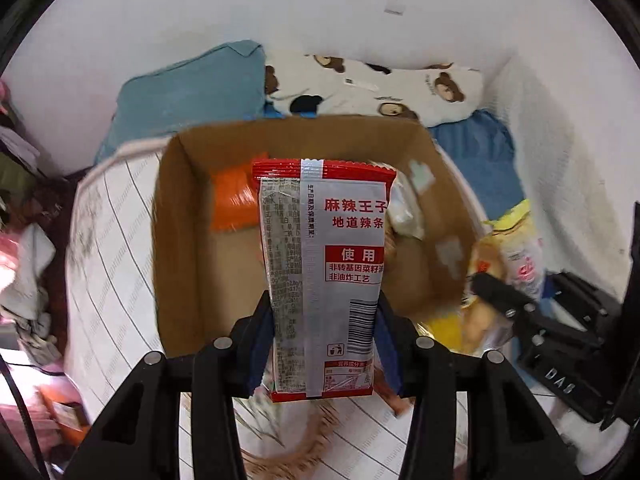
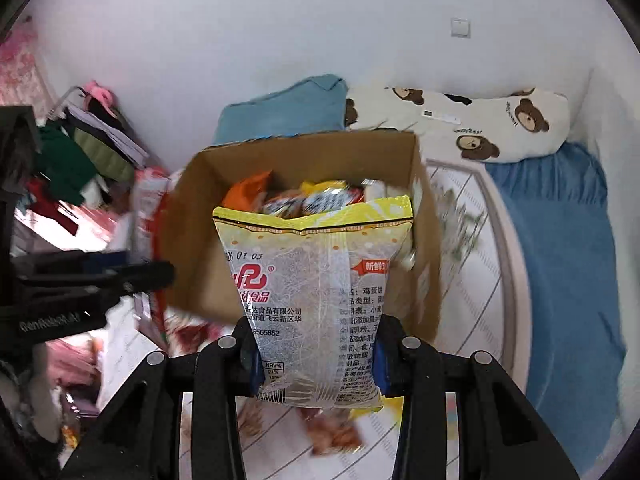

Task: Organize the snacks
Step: 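Lower both packets into the cardboard box and open both tools, then move both tools back over the remaining snacks on the bed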

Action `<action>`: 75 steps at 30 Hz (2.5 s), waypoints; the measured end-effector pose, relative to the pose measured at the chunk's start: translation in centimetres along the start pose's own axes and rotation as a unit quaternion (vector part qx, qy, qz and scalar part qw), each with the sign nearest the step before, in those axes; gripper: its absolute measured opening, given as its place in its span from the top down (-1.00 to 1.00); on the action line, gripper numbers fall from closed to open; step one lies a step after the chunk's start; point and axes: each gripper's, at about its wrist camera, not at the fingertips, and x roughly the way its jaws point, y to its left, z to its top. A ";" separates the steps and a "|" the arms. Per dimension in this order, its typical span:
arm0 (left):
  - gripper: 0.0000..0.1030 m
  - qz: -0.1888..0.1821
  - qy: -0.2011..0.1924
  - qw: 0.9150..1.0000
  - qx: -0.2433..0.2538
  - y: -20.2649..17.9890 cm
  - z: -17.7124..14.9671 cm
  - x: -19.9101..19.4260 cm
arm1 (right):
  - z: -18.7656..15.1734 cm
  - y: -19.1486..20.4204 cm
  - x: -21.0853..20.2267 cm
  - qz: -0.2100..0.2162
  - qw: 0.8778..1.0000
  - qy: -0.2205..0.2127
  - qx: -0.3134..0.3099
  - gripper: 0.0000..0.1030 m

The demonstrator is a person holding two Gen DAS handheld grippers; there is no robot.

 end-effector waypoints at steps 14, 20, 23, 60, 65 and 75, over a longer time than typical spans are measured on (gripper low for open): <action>0.08 0.012 0.148 0.986 -0.069 6.6 3.5 10.9 | 3.4 -1.7 12.0 -0.033 0.990 0.140 0.001 -0.01; -0.57 0.008 0.160 0.982 -0.099 7.6 2.9 11.7 | 3.2 -1.0 13.8 -0.054 0.983 0.172 -0.013 -0.90; -0.79 0.017 0.151 0.984 -0.096 7.4 2.7 11.3 | 2.8 -0.6 14.1 -0.053 0.983 0.178 -0.014 -0.90; -0.84 0.075 -0.146 0.985 -0.048 1.7 -9.0 -5.8 | -4.9 2.6 -4.7 -0.078 0.995 -0.067 -0.005 -0.90; -0.84 0.077 -0.165 0.982 -0.049 1.4 -10.7 -7.3 | -7.1 3.0 -6.5 -0.049 0.997 -0.066 0.009 -0.90; -0.84 0.075 -0.006 0.996 -0.056 4.2 -14.7 2.7 | -14.3 1.3 2.6 -0.009 0.998 0.046 0.048 -0.30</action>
